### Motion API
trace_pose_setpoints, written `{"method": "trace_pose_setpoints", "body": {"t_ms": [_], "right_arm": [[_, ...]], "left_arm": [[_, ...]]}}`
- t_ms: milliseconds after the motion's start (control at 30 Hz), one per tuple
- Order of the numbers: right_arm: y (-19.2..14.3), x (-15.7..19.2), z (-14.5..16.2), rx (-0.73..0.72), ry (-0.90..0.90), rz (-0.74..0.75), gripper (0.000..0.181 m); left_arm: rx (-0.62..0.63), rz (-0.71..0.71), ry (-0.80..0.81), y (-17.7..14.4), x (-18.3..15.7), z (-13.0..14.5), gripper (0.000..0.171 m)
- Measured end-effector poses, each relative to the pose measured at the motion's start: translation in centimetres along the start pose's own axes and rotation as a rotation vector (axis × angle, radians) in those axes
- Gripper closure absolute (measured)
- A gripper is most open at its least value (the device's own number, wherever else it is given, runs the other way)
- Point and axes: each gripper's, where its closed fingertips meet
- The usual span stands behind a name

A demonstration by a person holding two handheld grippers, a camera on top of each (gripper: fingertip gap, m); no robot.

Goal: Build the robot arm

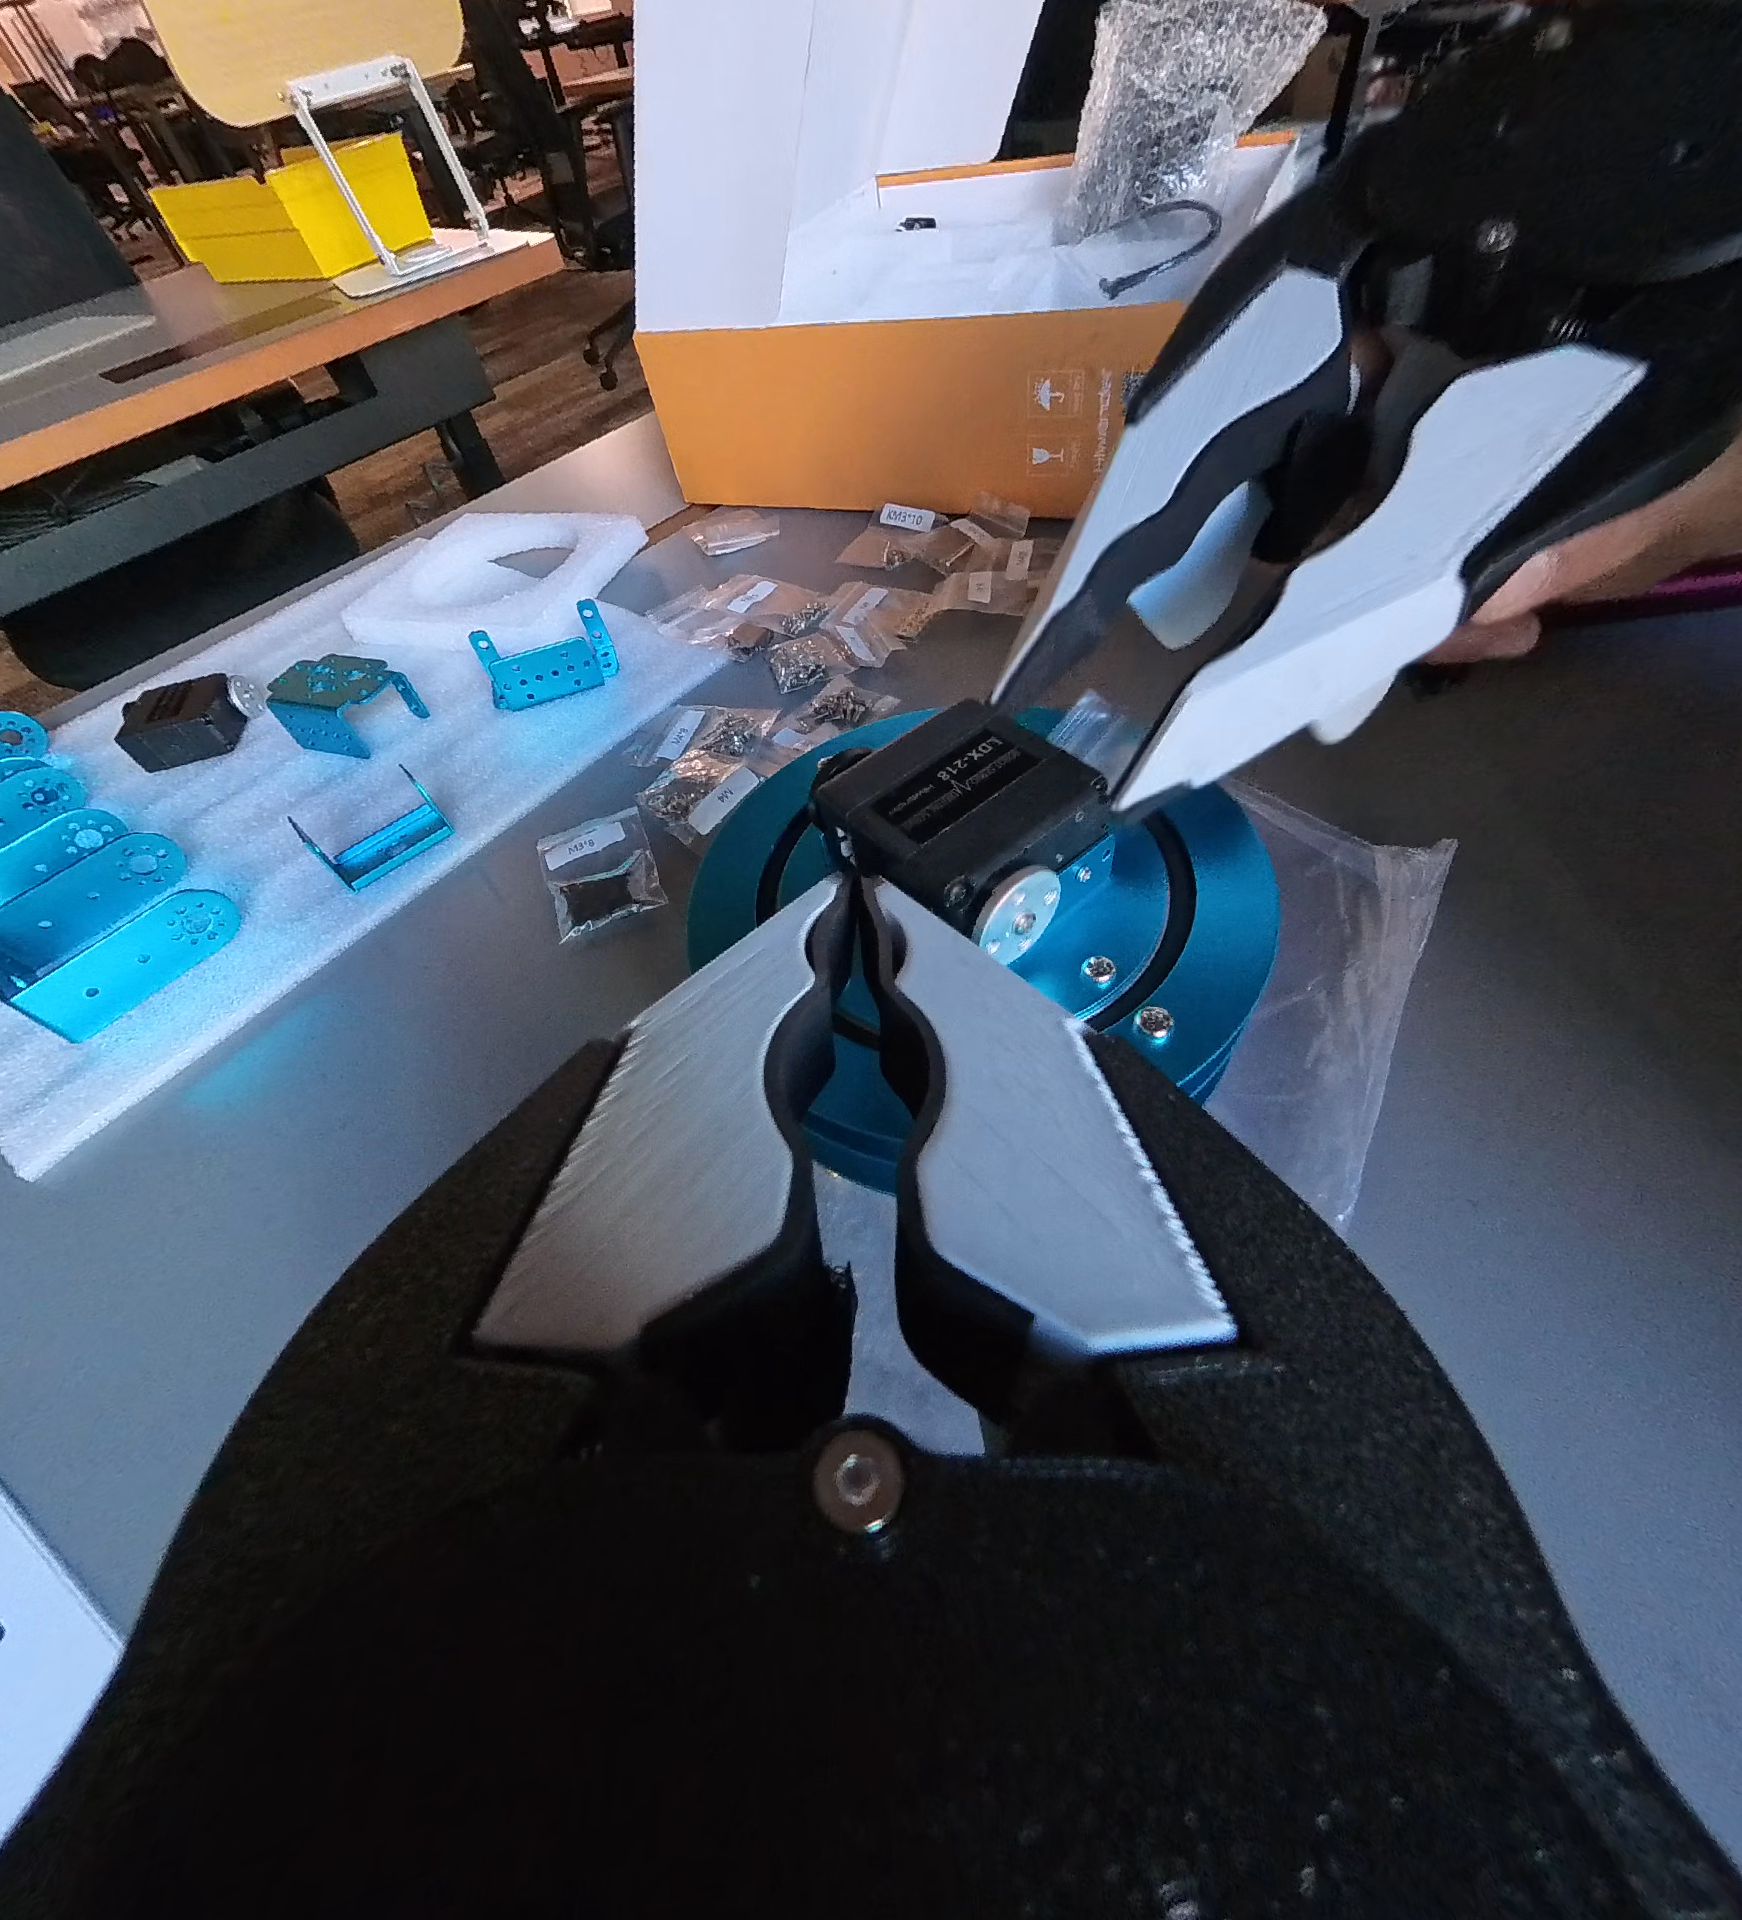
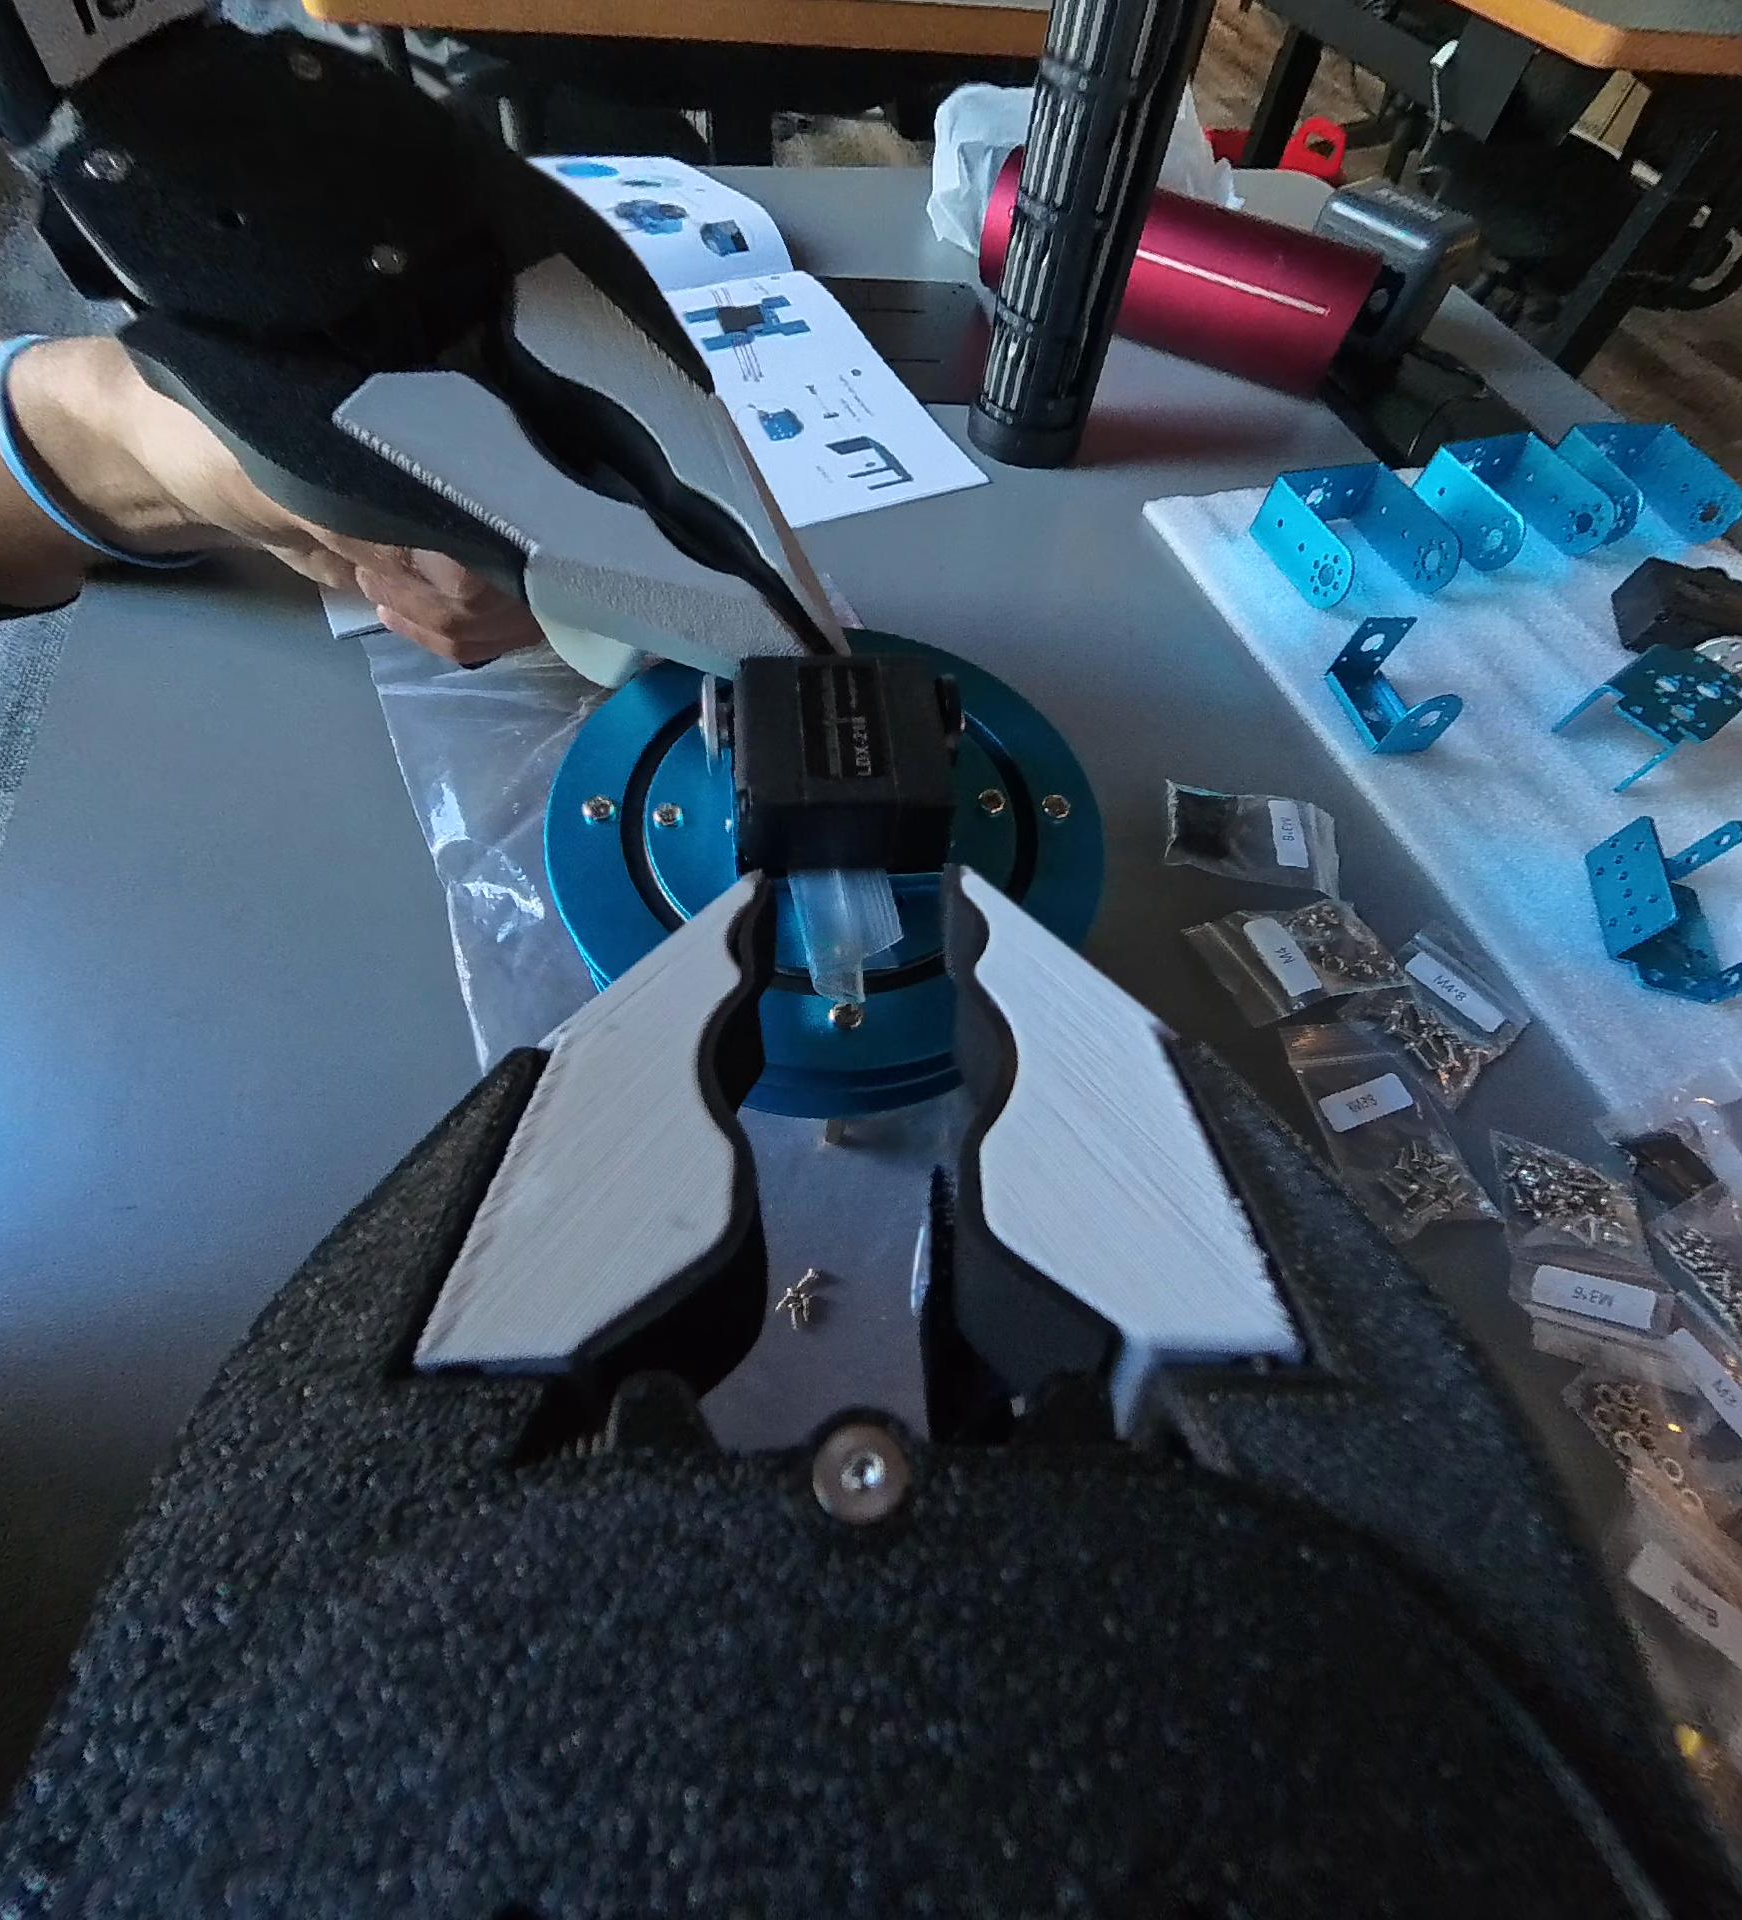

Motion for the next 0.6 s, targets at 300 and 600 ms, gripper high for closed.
{"method": "trace_pose_setpoints", "body": {"t_ms": [300, 600], "right_arm": [[-4.5, 1.0, 1.2, 0.125, 0.059, 0.007, 0.142], [-4.8, 2.6, 8.9, 0.277, 0.184, -0.030, 0.149]], "left_arm": [[-0.011, 0.020, -0.018, -0.4, -0.1, -0.2, 0.171], [-0.008, -0.033, -0.036, -0.7, 1.3, 0.3, 0.171]]}}
Point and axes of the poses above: each gripper's, where its closed fingertips meet, y out along the fingers, z out of its underside, x = y × z across the jaws, and after that the axes turned 11 degrees about -z, right-handed
